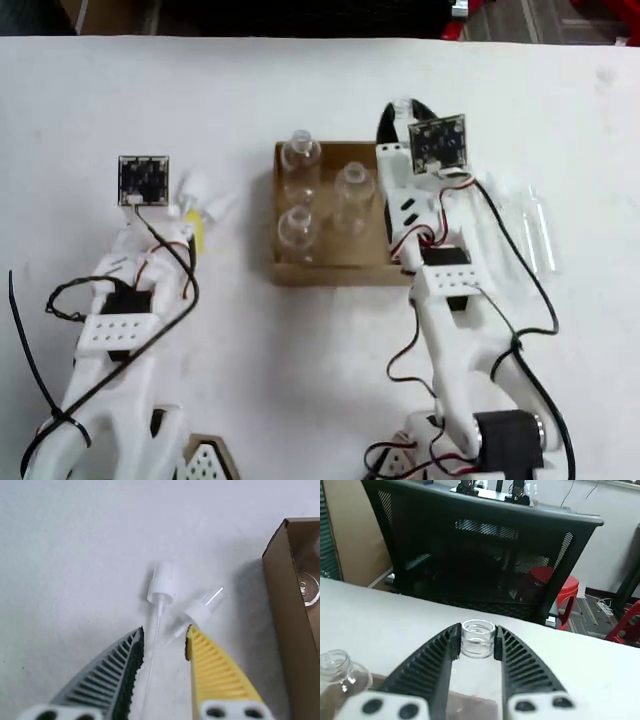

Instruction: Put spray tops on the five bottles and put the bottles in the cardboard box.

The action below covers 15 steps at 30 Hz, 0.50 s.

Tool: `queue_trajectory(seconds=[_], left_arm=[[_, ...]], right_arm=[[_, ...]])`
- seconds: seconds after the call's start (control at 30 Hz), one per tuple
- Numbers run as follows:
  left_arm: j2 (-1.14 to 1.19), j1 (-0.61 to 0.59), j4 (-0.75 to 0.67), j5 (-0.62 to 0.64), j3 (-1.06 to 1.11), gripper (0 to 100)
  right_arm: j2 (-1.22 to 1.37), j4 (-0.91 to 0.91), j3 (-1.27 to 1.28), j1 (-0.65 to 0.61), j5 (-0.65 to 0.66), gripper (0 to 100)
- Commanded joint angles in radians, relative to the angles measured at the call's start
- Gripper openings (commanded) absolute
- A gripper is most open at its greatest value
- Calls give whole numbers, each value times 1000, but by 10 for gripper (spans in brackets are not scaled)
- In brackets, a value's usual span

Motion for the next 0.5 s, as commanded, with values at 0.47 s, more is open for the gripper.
queue_trajectory(seconds=[0.47], left_arm=[[-4, 15, -28, 9, -9, 138]], right_arm=[[309, -463, -55, -15, -12, 15]])
